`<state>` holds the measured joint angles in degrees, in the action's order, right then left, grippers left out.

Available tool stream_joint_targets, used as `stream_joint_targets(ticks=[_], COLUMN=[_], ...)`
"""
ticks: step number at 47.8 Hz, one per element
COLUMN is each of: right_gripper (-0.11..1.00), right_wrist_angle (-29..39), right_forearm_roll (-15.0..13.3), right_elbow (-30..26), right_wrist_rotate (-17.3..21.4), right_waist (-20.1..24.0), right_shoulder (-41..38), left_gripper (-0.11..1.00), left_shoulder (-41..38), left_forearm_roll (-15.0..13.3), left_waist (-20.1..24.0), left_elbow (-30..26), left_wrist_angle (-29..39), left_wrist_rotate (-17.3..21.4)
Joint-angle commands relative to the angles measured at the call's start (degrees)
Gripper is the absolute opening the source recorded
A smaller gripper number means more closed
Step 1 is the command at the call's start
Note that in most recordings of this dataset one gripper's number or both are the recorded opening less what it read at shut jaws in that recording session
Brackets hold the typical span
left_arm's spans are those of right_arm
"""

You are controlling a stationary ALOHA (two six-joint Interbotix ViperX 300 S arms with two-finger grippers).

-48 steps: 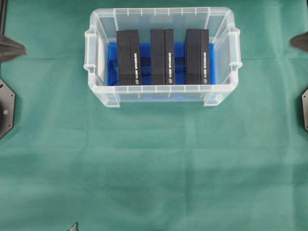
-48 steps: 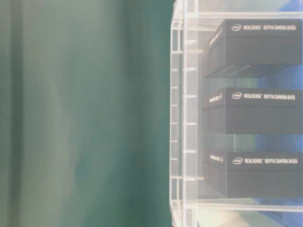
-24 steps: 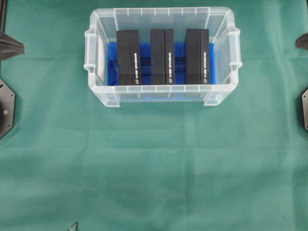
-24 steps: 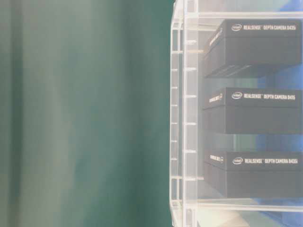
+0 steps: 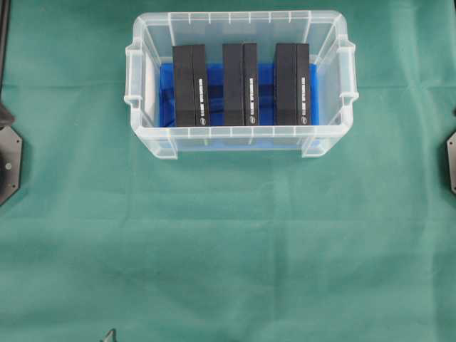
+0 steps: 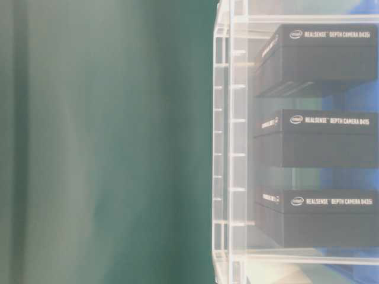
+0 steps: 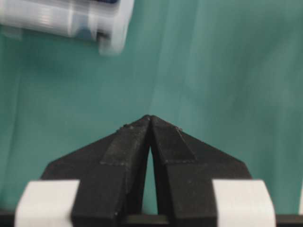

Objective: Take the box out of the case with both arms.

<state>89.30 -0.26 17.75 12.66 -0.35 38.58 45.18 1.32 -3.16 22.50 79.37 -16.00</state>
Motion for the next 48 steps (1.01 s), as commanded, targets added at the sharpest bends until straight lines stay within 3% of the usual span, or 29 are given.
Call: stream_joint_targets(ticks=[1, 17, 25, 32, 38, 42, 48], right_gripper=[0.0, 0.0, 0.0, 0.0, 0.0, 0.0, 0.0], right_wrist_angle=[3.96, 4.04, 3.96, 4.39, 4.39, 4.39, 4.22], right_forearm_roll=[0.09, -2.02, -2.37, -2.46, -3.25, -4.57, -5.89], right_elbow=[-2.46, -2.72, -2.72, -2.72, -2.81, -2.81, -2.55], right_wrist_rotate=[0.09, 1.85, 7.29, 19.78, 36.83, 49.39, 61.88], right_waist=[-0.09, -0.09, -0.09, -0.09, -0.35, -0.62, -0.62], right_shoulder=[-1.05, -2.72, -2.81, -3.43, -4.66, -5.36, -5.89], left_gripper=[0.0, 0.0, 0.0, 0.0, 0.0, 0.0, 0.0], left_shoulder=[-1.49, -2.55, -2.64, -2.37, -3.25, -3.78, -4.39], left_forearm_roll=[0.0, 0.0, 0.44, 0.53, 0.62, 0.62, 0.62], left_waist=[-0.97, -0.97, -0.26, 0.09, 0.18, 0.18, 0.18], left_elbow=[-1.93, -2.11, -2.02, -2.02, -2.11, -2.29, -2.29], left_wrist_angle=[5.19, 7.21, 7.38, 7.56, 7.65, 8.26, 10.11], left_wrist_rotate=[-0.09, -1.49, -13.62, -27.69, -39.99, -50.36, -63.28])
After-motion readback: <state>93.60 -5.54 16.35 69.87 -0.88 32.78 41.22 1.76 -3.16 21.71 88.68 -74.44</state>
